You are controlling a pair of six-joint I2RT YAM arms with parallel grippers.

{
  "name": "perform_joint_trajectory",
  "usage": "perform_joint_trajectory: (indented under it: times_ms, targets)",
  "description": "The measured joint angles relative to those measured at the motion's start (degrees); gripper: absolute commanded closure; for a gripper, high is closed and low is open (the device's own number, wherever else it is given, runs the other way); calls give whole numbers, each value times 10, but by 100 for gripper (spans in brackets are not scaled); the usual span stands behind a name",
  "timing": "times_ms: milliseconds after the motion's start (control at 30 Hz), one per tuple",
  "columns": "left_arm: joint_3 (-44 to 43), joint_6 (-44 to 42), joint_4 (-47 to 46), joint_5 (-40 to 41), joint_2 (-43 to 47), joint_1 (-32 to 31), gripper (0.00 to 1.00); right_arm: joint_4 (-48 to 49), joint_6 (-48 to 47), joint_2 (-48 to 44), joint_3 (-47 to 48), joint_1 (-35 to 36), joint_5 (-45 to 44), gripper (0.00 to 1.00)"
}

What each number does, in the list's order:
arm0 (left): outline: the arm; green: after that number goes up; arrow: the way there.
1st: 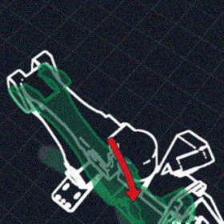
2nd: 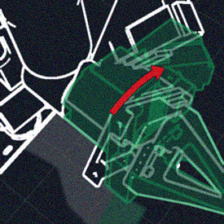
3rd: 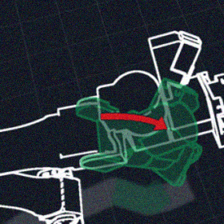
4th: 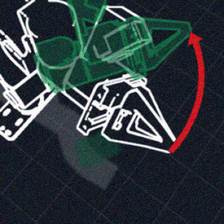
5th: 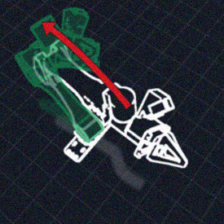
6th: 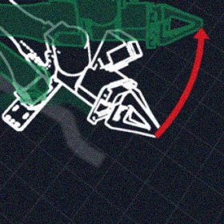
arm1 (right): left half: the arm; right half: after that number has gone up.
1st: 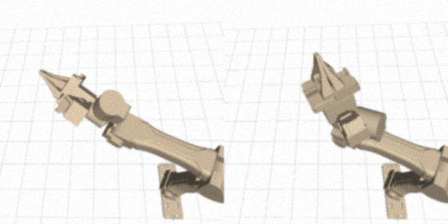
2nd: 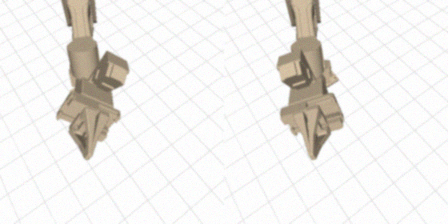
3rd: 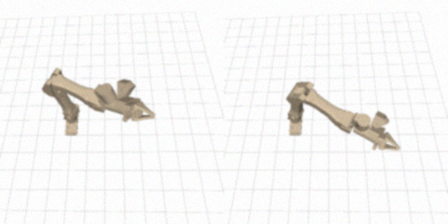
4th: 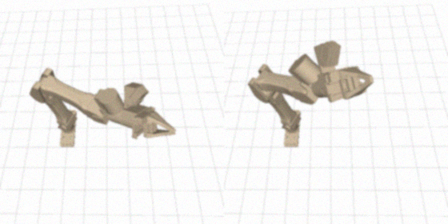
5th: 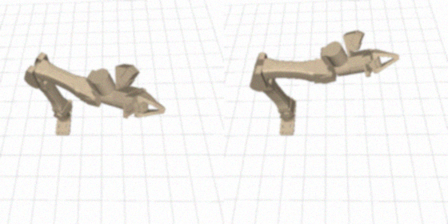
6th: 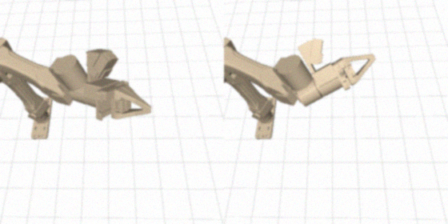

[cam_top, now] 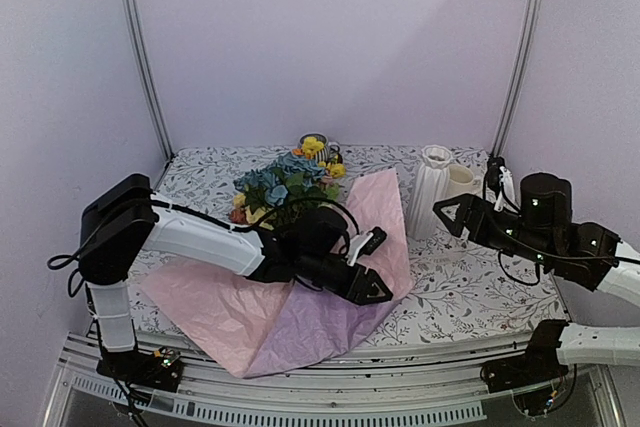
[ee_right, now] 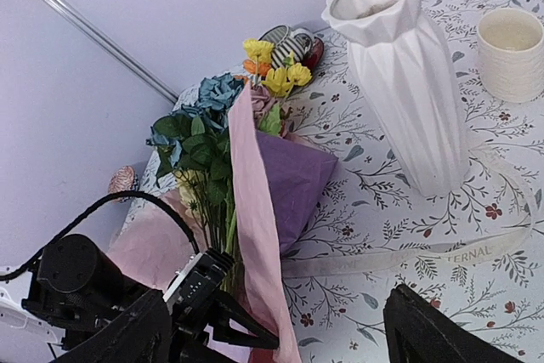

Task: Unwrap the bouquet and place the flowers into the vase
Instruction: Unfold the 2/3-folded wrapping paper from the folded wrapping paper.

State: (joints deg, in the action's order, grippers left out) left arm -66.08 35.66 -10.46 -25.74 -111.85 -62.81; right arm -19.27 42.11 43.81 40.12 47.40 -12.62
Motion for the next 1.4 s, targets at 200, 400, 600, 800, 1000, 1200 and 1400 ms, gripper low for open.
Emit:
perform_joint_trajectory:
  times_ms: [200,400,600,800,1000,1200,1400]
  targets:
    - [-1,-5,0,-7,-3,-2,47,26,-38,40,-1,-56,110,16]
    - [-1,-5,0,-8,-3,-2,47,89,-62,144,10,-92,183,24]
    - [-1,-5,0,-8,-3,-2,46,155,-77,262,63,-116,230,31]
    - [-1,-7,5,-4,-2,-2,46,190,-97,357,134,-121,264,71]
    - [0,-16,35,20,16,-2,33,199,-104,399,170,-123,281,97]
    - [47,-31,64,70,147,2,26,181,-99,347,144,-125,230,98]
    - [90,-44,120,121,300,57,28,153,-87,243,70,-131,164,98]
